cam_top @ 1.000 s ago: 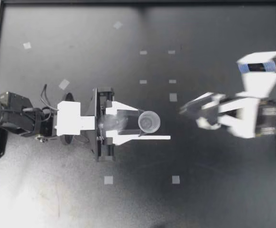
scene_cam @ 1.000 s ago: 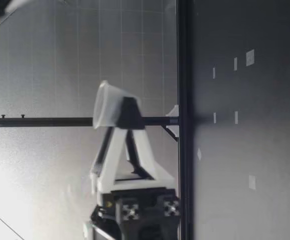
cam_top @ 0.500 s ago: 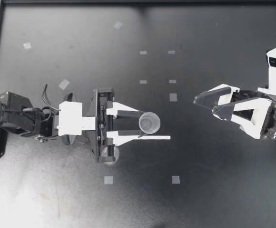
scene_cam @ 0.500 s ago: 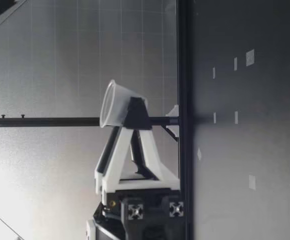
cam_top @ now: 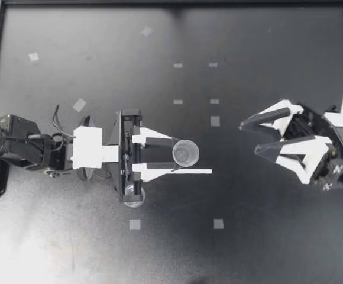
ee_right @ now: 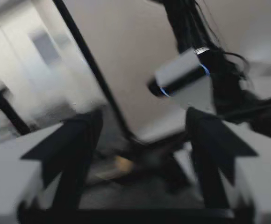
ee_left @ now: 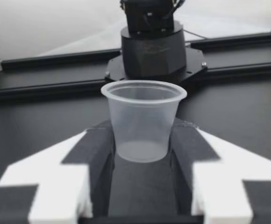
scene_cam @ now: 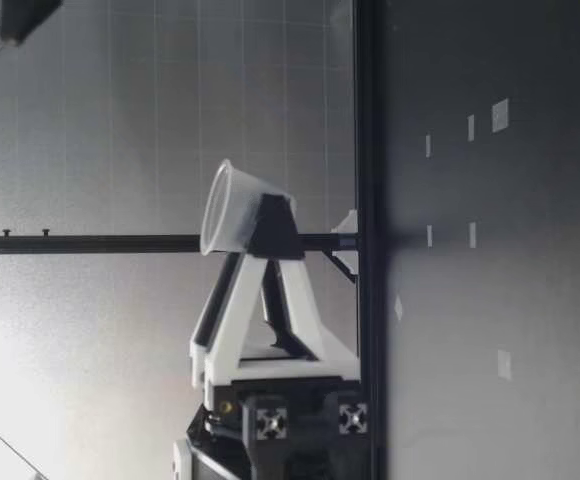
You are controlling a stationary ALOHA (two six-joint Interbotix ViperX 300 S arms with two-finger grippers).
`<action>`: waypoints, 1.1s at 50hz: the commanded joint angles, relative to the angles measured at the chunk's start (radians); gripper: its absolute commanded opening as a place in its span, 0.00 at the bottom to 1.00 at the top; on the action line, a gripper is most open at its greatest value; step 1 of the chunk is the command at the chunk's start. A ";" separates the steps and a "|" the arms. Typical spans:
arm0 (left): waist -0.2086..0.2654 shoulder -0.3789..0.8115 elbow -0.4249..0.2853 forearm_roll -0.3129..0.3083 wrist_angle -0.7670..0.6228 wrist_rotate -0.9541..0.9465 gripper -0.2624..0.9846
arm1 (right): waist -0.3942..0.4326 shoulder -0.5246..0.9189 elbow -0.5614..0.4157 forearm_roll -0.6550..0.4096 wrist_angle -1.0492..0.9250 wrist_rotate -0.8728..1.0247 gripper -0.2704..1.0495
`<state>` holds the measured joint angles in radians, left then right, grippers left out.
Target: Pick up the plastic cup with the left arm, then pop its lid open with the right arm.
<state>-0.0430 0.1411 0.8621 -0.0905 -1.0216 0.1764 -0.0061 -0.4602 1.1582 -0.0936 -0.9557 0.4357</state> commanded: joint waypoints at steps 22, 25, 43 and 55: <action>0.003 -0.014 -0.018 0.002 -0.005 -0.009 0.41 | -0.006 -0.192 0.018 0.038 0.434 -0.448 0.75; 0.003 -0.014 -0.018 0.000 -0.005 -0.009 0.41 | -0.006 -0.193 0.018 0.049 0.433 -0.448 0.75; 0.003 -0.014 -0.014 0.002 -0.005 -0.017 0.41 | -0.006 -0.192 0.018 0.058 0.433 -0.446 0.75; 0.003 -0.014 -0.012 0.002 -0.005 -0.020 0.41 | -0.006 -0.195 0.018 0.058 0.433 -0.445 0.75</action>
